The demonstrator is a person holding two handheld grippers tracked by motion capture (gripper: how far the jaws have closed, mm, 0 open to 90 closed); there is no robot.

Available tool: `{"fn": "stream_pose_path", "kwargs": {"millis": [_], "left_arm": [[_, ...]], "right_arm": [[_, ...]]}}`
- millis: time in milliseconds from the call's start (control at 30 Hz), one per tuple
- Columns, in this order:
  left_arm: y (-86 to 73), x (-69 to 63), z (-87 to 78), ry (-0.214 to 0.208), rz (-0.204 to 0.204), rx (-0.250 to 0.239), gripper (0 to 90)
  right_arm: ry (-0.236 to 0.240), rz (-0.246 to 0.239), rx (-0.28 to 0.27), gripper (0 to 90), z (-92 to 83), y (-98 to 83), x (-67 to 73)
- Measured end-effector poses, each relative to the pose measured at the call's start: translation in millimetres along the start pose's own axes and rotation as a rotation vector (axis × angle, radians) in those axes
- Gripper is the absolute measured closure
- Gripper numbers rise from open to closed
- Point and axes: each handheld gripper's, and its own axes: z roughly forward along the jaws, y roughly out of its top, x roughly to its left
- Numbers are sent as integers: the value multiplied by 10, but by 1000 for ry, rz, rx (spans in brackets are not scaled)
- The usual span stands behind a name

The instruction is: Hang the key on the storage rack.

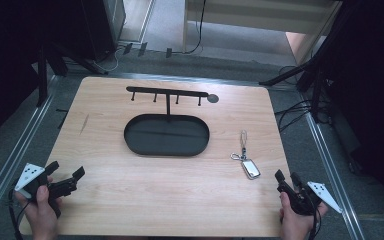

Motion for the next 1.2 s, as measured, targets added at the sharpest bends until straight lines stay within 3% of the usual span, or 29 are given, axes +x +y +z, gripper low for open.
{"fn": "stream_pose_path", "kwargs": {"millis": [233, 300, 400, 567, 767, 967, 1000, 1200], "left_arm": [[-2, -6, 0, 1, 10, -2, 0], [-1, -8, -1, 2, 11, -2, 0], [-5, -8, -10, -7, 13, -2, 0], [-4, -2, -7, -10, 4, -6, 0], [-2, 1, -5, -13, 6, -2, 0], [0, 6, 0, -15, 3, -2, 0], [0, 5, 1, -15, 3, -2, 0], [2, 9, 2, -16, 2, 0, 0]], "right_arm": [[-18, -10, 13, 341, 6, -2, 31], [-39, -47, 20, 356, 18, 2, 44], [-37, -59, 84, 377, 77, 23, 52], [-63, -126, 196, 392, 208, 124, 111], [-117, -210, 270, 411, 360, 328, 210], [-167, -300, 410, 438, 625, 478, 261], [-177, -316, 445, 475, 686, 498, 269], [-204, -261, 648, 536, 941, 658, 387]]}}
